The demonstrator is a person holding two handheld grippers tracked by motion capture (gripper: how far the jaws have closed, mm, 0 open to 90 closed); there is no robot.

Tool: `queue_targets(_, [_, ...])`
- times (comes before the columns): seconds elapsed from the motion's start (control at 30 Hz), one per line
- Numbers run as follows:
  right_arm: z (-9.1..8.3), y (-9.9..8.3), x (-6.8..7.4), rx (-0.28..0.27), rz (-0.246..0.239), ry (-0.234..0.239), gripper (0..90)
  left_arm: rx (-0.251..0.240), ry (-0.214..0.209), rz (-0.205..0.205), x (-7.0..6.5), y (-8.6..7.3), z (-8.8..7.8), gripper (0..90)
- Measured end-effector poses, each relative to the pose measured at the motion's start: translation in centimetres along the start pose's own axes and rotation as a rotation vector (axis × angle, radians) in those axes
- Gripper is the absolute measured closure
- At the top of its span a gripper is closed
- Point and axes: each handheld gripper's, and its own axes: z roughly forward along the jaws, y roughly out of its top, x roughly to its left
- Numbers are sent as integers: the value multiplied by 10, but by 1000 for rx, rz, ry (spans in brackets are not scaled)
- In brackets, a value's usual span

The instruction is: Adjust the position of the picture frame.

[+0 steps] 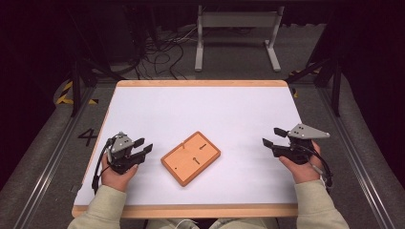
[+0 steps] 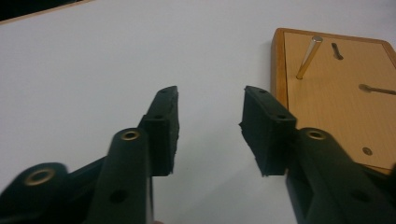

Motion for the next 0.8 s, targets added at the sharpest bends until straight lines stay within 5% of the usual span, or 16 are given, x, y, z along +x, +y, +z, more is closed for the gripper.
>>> queue_targets(0.3, [-10,-6,0,2,15,-16,381,12,-43,-2,1,8,8,893])
queue_targets(0.57, [-14,-9,-1,6,20,-25,379,62,-76,-29,3,10,18,900])
queue_targets(0.8, [-13,-10,0,18,20,-16,379,166,-100,-52,6,7,32,900])
